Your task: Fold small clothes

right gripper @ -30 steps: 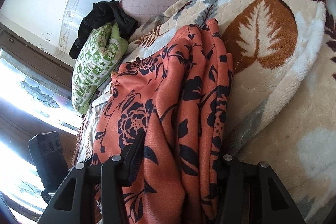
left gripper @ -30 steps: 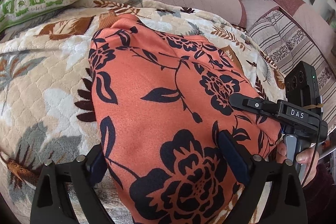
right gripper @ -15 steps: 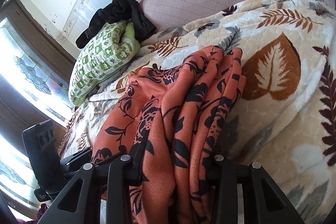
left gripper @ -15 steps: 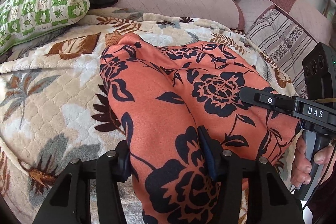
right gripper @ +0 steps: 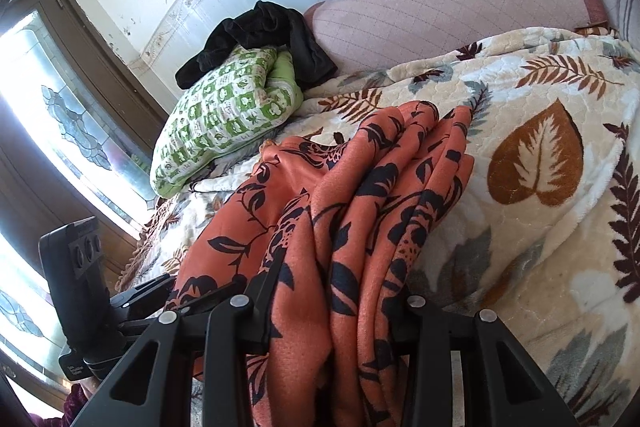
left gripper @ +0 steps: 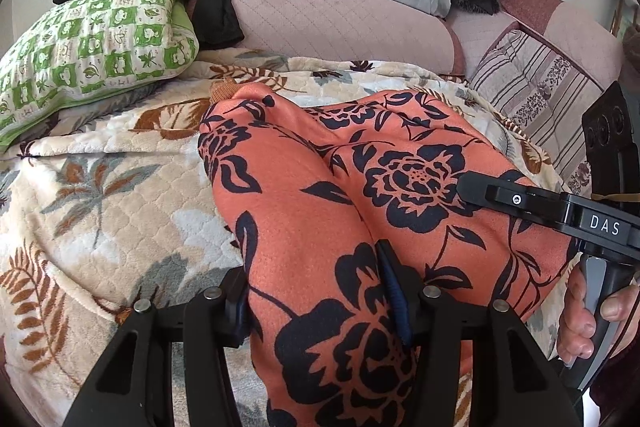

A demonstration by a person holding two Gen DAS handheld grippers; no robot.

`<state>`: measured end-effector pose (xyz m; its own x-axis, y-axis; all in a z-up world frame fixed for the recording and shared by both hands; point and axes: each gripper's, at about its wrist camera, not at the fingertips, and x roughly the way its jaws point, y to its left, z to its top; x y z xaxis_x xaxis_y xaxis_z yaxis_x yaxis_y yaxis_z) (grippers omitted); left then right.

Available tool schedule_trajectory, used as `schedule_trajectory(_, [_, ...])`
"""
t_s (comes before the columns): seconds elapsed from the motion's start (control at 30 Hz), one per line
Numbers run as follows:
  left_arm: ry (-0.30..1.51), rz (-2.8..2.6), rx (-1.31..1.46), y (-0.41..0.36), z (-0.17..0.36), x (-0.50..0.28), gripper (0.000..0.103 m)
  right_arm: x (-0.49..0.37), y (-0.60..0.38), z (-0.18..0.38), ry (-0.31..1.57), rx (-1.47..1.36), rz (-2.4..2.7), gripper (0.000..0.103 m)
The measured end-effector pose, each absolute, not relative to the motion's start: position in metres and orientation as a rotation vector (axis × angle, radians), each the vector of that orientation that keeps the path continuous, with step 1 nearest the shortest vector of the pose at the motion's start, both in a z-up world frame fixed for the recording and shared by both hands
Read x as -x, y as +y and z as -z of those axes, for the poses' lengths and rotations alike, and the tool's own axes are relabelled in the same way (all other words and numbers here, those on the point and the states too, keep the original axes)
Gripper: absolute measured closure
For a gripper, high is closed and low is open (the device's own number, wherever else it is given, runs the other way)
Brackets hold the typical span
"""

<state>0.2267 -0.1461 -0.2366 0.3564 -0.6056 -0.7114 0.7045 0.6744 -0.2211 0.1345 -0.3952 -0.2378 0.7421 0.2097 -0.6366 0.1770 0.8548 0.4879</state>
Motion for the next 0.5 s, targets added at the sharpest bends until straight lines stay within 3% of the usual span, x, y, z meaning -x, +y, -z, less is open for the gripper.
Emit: schedule_trajectory(0.5, [0.804,0.781,-0.189,-0.078,0.217,-0.19,0.048,-0.106,-0.334,0.222,0.717,-0.568,-0.095,0.063])
